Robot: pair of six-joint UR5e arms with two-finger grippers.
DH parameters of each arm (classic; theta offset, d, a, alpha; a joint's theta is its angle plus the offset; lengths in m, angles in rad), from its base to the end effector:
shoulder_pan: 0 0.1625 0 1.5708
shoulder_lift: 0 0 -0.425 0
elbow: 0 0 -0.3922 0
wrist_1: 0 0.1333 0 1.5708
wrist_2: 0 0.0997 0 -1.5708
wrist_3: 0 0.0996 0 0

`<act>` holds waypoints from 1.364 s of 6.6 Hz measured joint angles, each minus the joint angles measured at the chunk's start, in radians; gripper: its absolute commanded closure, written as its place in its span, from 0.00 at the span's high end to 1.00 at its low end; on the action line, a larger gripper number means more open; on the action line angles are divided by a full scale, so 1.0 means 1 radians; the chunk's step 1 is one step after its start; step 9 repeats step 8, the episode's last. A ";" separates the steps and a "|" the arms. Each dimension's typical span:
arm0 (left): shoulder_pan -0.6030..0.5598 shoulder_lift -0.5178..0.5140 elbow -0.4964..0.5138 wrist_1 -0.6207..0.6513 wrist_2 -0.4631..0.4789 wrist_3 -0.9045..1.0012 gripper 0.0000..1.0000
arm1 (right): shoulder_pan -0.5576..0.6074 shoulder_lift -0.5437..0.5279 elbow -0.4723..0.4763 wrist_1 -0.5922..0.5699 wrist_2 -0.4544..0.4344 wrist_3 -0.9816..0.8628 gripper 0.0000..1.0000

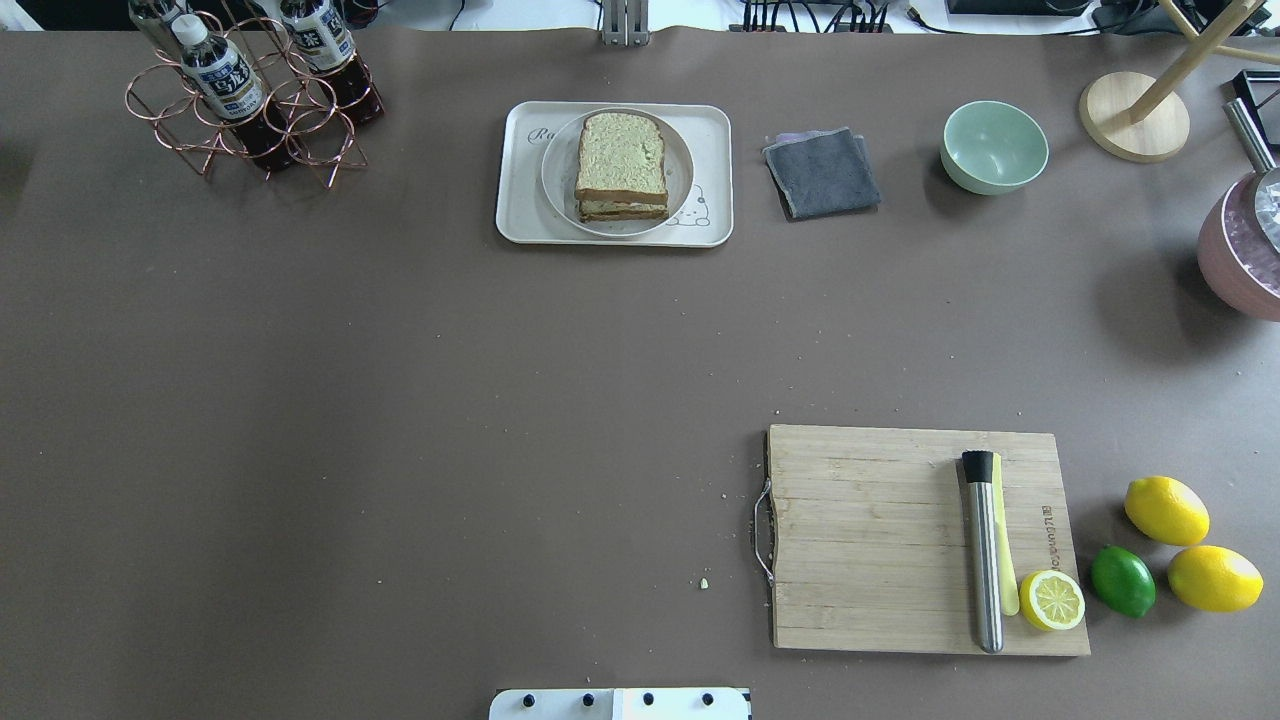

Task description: Make sandwich and place on tray

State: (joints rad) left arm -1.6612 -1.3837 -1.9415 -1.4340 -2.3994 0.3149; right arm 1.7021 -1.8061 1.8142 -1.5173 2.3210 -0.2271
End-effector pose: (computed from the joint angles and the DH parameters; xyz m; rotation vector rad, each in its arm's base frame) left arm -0.0966 -0.4022 0.5711 0.2104 0.8045 0.2308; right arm 0.1168 -0.3851 0.6392 0.1915 -0.7279 -0.1143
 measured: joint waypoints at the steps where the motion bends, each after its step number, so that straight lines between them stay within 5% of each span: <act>1: 0.001 -0.005 0.018 0.000 -0.009 0.000 0.98 | -0.002 -0.005 -0.004 0.000 -0.006 0.000 1.00; 9: 0.023 0.007 0.066 -0.015 -0.019 -0.058 0.98 | -0.010 -0.007 -0.034 0.000 -0.017 0.009 1.00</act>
